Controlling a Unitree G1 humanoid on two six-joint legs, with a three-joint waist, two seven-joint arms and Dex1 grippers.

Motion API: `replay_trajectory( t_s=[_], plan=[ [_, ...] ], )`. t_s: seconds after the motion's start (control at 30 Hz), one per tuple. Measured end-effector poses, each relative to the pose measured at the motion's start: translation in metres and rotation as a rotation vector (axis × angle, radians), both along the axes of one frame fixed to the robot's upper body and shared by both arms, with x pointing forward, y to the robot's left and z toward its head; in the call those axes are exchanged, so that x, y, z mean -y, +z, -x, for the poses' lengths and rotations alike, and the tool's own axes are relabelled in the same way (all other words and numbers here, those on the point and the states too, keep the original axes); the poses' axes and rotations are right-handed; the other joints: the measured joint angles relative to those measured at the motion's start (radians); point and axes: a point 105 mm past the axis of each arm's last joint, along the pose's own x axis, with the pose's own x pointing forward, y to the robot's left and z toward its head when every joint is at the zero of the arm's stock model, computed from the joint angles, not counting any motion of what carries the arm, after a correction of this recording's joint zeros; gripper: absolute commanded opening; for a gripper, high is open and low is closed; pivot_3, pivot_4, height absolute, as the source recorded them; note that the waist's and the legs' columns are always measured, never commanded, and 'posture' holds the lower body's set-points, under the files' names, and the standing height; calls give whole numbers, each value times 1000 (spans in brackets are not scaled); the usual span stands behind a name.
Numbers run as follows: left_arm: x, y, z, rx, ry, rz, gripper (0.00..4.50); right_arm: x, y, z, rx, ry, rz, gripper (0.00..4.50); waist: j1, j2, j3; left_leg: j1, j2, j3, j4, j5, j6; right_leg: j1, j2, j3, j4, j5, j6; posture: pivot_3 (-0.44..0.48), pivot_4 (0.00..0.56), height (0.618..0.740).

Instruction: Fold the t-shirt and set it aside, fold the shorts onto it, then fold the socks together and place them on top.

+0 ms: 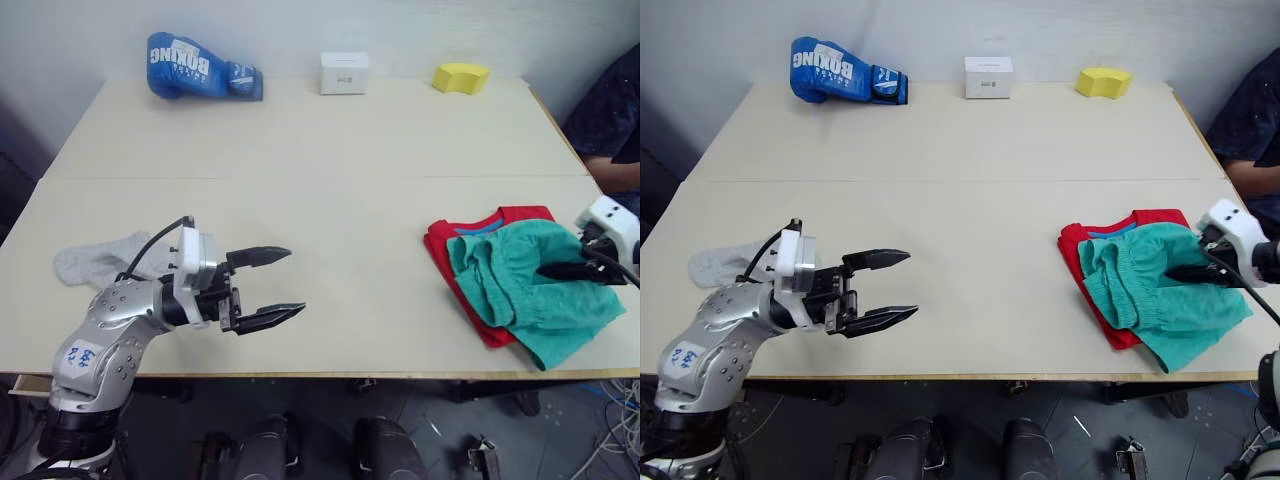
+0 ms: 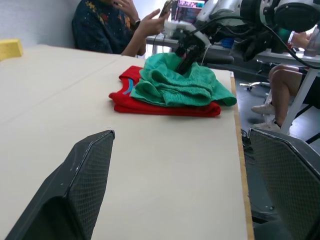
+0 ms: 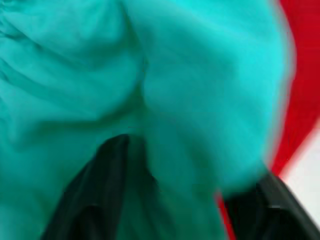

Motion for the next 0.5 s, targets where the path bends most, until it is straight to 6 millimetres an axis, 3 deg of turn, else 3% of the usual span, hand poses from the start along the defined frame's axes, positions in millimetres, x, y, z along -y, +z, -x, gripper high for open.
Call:
replay_trajectory(
  t_s=[0.07,0.17,0.27,0.37,0.5],
  plan=[
    [-7,-4,1,-18,15,-21,4500,8,16,5,127,29,52,4371,-1,0,0,0,1,0,0,0,-1,0,0,0,0,0,0,0,150,740],
    [-15,0,-2,-2,28,-51,4500,4,44,11,329,131,123,4467,-1,0,0,1,1,0,-1,-2,-3,0,1,0,1,0,0,0,150,740],
    [-35,7,-12,24,110,-41,4500,-14,58,17,455,223,166,4467,-3,1,0,2,2,0,-1,0,-1,0,1,0,2,0,0,0,150,740],
    [-49,5,-18,25,167,-48,4500,-54,62,18,579,303,110,4467,-4,0,0,2,4,0,-1,0,-2,0,1,0,4,0,0,0,150,740],
    [-84,-9,-24,5,318,-52,4500,-136,29,29,589,445,-86,4467,1,0,0,2,5,-1,-1,0,-2,-1,2,-1,6,0,-1,0,150,740]
  ],
)
